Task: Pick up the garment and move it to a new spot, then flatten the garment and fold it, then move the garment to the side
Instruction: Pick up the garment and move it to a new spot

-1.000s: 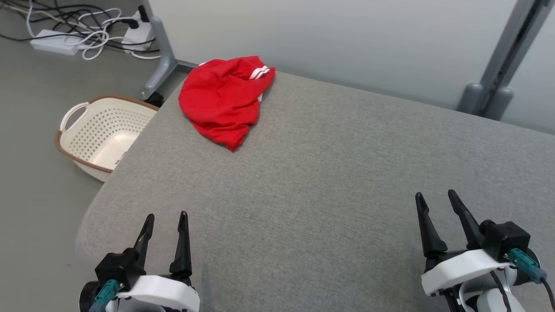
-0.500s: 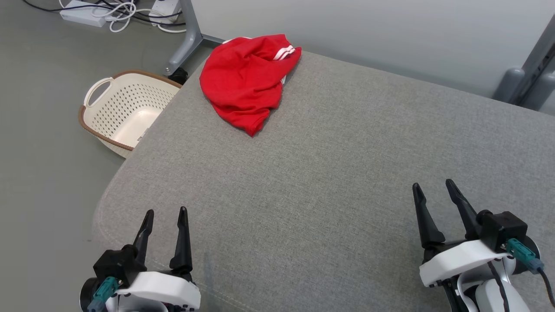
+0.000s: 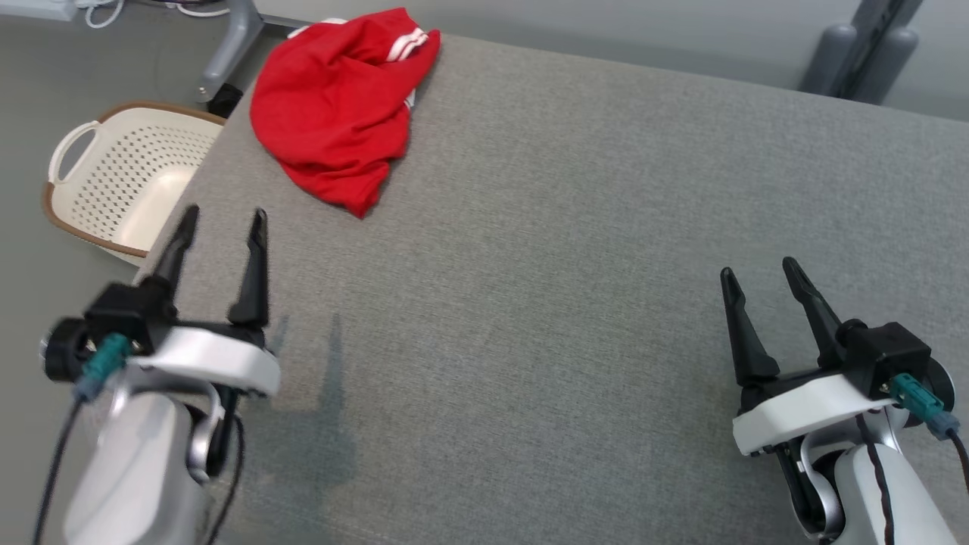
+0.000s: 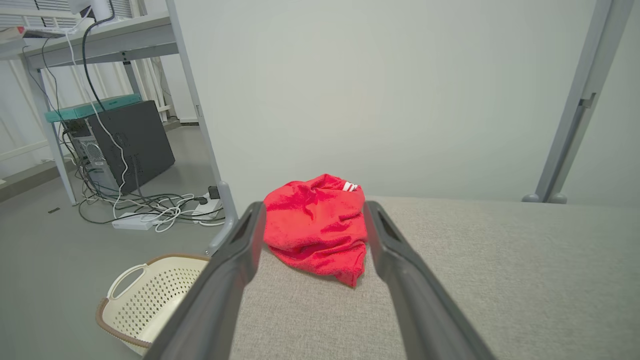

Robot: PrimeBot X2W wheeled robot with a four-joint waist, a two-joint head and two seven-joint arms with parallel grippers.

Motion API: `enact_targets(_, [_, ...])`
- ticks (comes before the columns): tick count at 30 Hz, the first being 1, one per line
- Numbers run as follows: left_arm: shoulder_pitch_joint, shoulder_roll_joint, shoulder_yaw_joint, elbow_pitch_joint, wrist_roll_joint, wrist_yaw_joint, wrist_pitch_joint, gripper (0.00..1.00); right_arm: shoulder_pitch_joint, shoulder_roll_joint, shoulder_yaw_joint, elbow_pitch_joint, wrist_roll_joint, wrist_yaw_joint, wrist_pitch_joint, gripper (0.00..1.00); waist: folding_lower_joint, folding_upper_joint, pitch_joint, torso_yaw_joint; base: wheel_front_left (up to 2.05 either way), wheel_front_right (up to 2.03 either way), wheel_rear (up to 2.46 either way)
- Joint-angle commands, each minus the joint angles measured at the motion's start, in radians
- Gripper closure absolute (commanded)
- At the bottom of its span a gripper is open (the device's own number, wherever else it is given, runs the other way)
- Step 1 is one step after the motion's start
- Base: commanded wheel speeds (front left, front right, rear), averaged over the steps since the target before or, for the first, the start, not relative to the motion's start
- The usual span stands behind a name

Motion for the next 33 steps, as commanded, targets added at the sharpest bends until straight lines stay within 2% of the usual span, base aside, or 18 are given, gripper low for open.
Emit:
enact_targets(1, [-0.071, 0.044, 0.008, 0.022, 0.019, -0.012, 0.011, 0.00, -0.020, -0.006, -0.001, -0.010, -0.006, 0.000, 0.005, 0.00, 0.0000, 0.0000, 0.053, -0.059, 0.00, 0.00, 0.00])
enact_targets(7, [-0.288, 0.160, 0.011, 0.148, 0.046, -0.056, 0.092, 0.00, -0.057, -0.005, 0.000, -0.040, -0.032, 0.000, 0.020, 0.00, 0.0000, 0.0000, 0.137, -0.155, 0.00, 0.00, 0.00])
enact_targets(14, [-0.484, 0.228, 0.022, 0.347, 0.000, -0.095, 0.261, 0.00, -0.085, -0.005, -0.012, -0.073, -0.059, 0.000, 0.037, 0.00, 0.0000, 0.0000, 0.219, -0.244, 0.00, 0.00, 0.00])
enact_targets(18, [-0.559, 0.246, 0.026, 0.454, -0.026, -0.108, 0.330, 0.00, -0.093, -0.006, -0.011, -0.095, -0.066, 0.000, 0.044, 0.00, 0.0000, 0.0000, 0.260, -0.278, 0.00, 0.00, 0.00])
enact_targets(26, [-0.638, 0.277, 0.041, 0.615, -0.049, -0.088, 0.384, 0.00, -0.103, -0.005, -0.004, -0.139, -0.079, 0.000, 0.054, 0.00, 0.0000, 0.0000, 0.319, -0.319, 0.00, 0.00, 0.00])
enact_targets(33, [-0.639, 0.282, 0.050, 0.705, -0.062, -0.060, 0.384, 0.00, -0.094, -0.005, -0.005, -0.164, -0.086, 0.000, 0.060, 0.00, 0.0000, 0.0000, 0.330, -0.333, 0.00, 0.00, 0.00])
